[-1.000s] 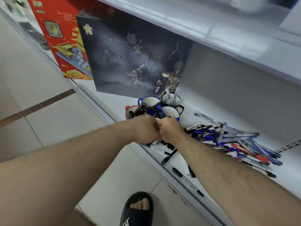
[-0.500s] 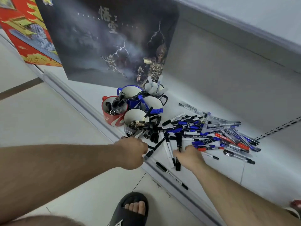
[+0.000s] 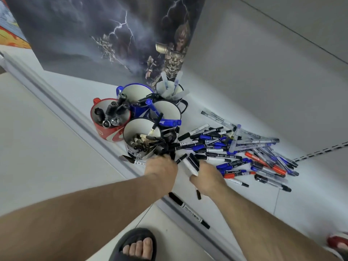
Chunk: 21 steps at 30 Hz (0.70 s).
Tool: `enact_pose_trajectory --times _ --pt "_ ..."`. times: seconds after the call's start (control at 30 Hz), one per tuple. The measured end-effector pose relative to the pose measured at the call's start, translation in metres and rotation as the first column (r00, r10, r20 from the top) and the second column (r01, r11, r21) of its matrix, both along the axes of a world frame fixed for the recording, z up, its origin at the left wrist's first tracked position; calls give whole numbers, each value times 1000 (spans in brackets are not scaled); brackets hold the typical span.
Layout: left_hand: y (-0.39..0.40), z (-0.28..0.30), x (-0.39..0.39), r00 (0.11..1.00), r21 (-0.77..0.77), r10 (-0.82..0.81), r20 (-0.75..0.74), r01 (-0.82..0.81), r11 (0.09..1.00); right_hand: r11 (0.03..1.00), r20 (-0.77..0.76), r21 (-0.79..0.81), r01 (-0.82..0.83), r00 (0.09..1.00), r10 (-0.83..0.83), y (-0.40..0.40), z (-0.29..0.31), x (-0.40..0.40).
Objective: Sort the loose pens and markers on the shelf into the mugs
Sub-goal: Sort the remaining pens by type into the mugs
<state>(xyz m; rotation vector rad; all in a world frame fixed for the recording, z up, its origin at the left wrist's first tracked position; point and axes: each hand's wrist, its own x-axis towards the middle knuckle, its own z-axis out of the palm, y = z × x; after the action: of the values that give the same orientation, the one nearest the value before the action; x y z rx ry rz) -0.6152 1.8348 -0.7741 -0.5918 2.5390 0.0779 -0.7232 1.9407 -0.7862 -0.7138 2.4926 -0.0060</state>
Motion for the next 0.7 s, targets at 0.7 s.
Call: enact_pose_trajectory --times 0.7 --pt "17 18 -5 898 163 11 -439 67 984 960 245 -139 -242 931 270 72 -1 29"
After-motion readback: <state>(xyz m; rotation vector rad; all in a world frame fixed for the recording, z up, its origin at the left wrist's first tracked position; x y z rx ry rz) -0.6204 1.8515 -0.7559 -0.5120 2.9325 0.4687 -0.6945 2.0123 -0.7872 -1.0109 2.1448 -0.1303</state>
